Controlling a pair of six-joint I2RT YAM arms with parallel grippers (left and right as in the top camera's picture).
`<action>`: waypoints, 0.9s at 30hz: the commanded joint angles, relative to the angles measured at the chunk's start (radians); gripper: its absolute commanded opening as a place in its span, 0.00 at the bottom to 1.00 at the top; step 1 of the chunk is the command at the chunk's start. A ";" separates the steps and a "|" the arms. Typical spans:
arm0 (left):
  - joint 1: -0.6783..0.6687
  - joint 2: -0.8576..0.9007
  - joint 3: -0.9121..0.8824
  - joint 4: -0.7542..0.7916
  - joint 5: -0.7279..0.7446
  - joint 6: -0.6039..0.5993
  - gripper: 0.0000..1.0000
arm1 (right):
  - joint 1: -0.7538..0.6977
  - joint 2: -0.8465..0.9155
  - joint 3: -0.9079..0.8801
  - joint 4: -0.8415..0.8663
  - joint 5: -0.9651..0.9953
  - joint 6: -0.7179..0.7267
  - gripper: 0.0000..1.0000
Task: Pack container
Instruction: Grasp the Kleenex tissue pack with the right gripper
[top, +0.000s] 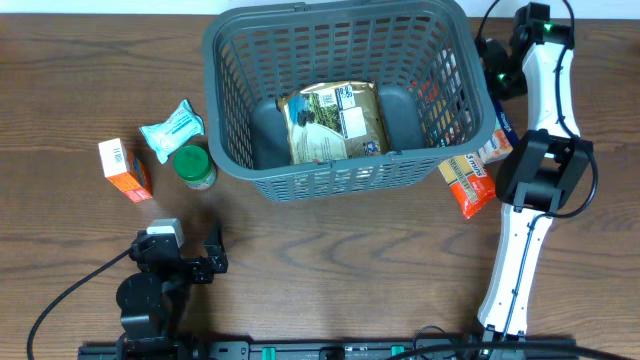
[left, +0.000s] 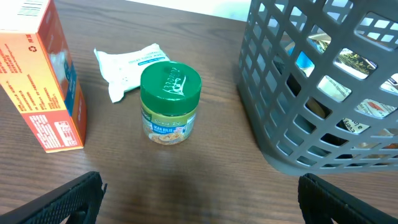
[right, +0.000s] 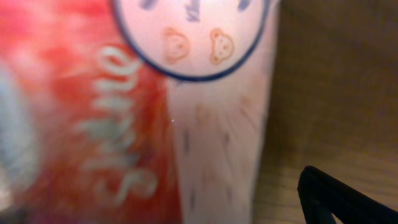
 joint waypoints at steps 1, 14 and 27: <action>0.005 -0.007 -0.020 -0.002 0.006 0.017 0.99 | -0.007 0.015 0.001 -0.005 0.057 0.034 0.90; 0.005 -0.007 -0.020 -0.002 0.006 0.017 0.99 | -0.007 0.015 0.001 -0.043 0.016 0.069 0.50; 0.005 -0.007 -0.020 -0.002 0.006 0.017 0.98 | -0.040 -0.158 0.013 -0.029 0.022 0.158 0.18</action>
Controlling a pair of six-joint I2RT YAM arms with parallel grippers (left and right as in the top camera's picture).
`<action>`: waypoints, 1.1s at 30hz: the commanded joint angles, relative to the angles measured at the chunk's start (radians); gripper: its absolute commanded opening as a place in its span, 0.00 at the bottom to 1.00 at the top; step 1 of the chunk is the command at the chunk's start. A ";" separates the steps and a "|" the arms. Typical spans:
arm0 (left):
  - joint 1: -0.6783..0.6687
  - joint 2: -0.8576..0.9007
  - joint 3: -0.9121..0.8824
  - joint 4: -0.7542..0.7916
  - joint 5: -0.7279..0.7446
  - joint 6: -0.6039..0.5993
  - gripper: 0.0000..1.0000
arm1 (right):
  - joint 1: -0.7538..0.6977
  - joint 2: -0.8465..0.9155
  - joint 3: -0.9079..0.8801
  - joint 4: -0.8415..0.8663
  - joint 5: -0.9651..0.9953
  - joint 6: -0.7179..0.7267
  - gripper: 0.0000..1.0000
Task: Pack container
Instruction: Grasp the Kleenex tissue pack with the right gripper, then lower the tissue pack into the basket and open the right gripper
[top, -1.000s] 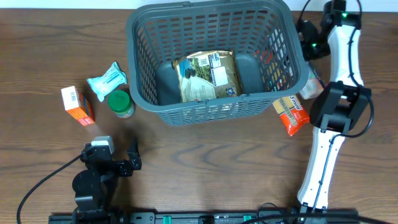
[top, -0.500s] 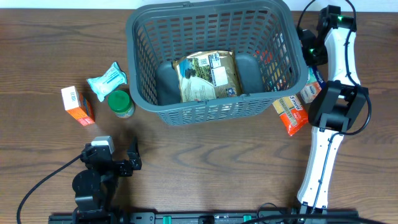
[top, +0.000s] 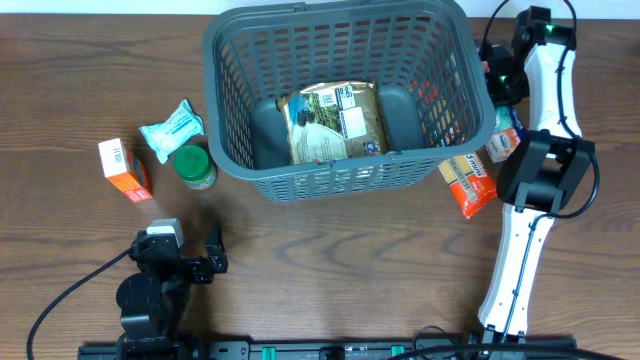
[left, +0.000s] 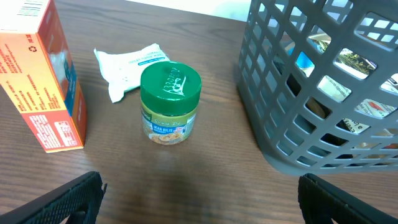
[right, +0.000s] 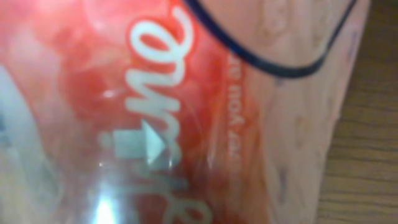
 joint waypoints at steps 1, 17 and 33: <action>0.005 -0.007 -0.020 -0.002 0.006 0.017 0.98 | -0.036 -0.163 0.013 0.008 0.009 0.042 0.17; 0.005 -0.007 -0.020 -0.002 0.006 0.017 0.98 | -0.029 -0.724 0.013 0.085 -0.179 0.156 0.10; 0.005 -0.007 -0.020 -0.002 0.006 0.017 0.99 | 0.582 -0.809 0.011 -0.080 -0.308 -0.402 0.12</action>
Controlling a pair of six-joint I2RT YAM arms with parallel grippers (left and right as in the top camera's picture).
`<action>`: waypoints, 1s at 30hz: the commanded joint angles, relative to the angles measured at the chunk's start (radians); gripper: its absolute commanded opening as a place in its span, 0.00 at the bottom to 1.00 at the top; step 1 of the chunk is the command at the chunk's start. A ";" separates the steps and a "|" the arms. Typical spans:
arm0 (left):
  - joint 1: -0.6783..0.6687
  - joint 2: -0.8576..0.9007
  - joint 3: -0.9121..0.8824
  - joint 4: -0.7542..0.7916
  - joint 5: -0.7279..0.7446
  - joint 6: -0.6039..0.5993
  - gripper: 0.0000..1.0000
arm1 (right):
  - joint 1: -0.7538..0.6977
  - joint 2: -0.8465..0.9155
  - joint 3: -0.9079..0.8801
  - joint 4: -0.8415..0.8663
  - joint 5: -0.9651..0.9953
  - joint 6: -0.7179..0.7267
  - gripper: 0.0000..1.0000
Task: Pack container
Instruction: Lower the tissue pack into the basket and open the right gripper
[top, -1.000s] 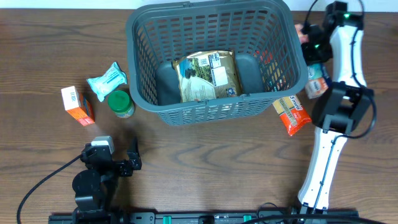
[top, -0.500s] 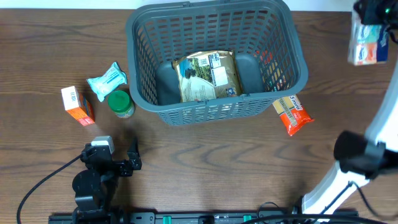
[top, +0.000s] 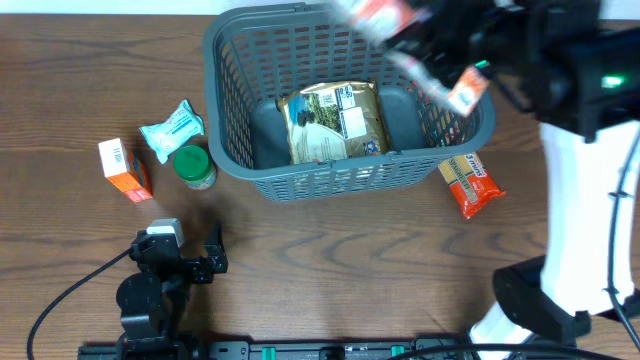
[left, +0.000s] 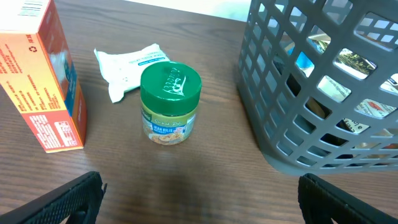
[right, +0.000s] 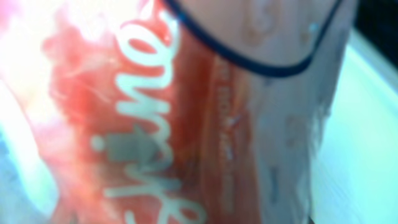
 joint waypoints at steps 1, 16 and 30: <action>0.005 -0.007 -0.020 -0.002 0.006 0.017 0.99 | 0.072 0.050 0.008 -0.036 -0.016 -0.170 0.12; 0.005 -0.007 -0.020 -0.002 0.006 0.017 0.98 | 0.150 0.189 0.008 -0.182 0.064 -0.356 0.23; 0.005 -0.007 -0.020 -0.002 0.006 0.017 0.98 | 0.118 0.067 0.010 -0.056 0.354 -0.093 0.99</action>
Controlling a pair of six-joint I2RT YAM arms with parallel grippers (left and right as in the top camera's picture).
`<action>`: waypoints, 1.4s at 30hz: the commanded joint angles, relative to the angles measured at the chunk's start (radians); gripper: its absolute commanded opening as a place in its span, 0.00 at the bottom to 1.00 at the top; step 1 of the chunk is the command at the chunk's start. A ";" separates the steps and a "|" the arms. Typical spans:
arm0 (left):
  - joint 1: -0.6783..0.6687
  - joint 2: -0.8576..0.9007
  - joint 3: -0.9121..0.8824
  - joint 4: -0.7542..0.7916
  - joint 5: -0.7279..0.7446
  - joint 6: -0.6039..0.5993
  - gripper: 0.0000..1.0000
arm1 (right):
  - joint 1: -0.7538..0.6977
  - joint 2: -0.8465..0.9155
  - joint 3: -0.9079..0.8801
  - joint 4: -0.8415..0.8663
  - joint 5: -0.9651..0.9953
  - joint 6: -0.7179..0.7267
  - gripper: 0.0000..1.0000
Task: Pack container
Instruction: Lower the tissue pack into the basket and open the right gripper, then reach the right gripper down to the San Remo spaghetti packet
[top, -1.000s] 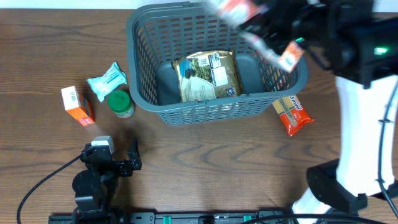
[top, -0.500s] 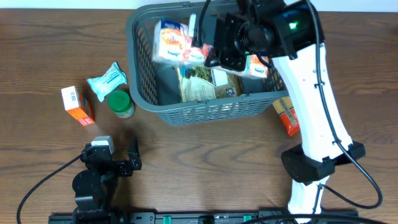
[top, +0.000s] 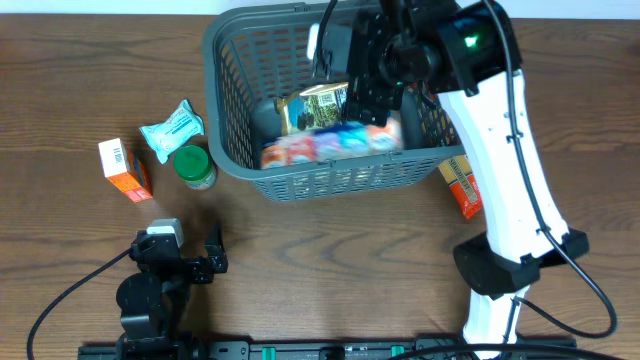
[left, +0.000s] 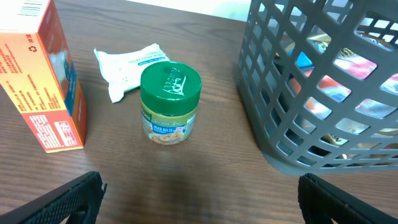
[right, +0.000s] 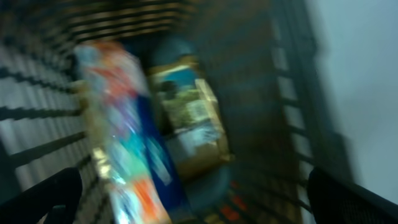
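The grey basket (top: 340, 170) stands at the back middle of the table. Inside it, a colourful red, white and blue bag (top: 330, 145) shows blurred along the front wall, partly over a brown pouch (top: 325, 105). My right gripper (right: 199, 205) hangs open above the basket, looking down on the bag (right: 124, 143), with nothing between its fingers. Near the front left, my left gripper (left: 199, 199) rests open and low over the table, facing a green-lidded jar (left: 170, 102).
Left of the basket are an orange box (top: 125, 170), a white wipes packet (top: 172, 128) and the jar (top: 195, 167). An orange-red snack pack (top: 465, 188) lies at the basket's right front corner, partly under the right arm.
The colourful bag was held high over the basket's right rear in my right gripper. Now it is inside the basket, and the gripper is open above it. The left arm is unchanged.
My right gripper was low on the table to the right of the basket, close over the colourful bag. The bag then filled its view there. Later it was held above the basket's rim, and now it is let go inside the basket. The left arm stayed still.
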 joint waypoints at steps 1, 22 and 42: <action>0.005 -0.007 -0.020 -0.002 0.006 0.017 0.98 | -0.037 -0.126 0.013 0.056 0.161 0.181 0.99; 0.005 -0.007 -0.020 -0.002 0.006 0.017 0.98 | -0.855 -0.001 0.010 0.072 0.005 0.761 0.99; 0.005 -0.007 -0.020 -0.002 0.006 0.017 0.99 | -0.826 0.436 0.008 -0.034 -0.151 0.489 0.99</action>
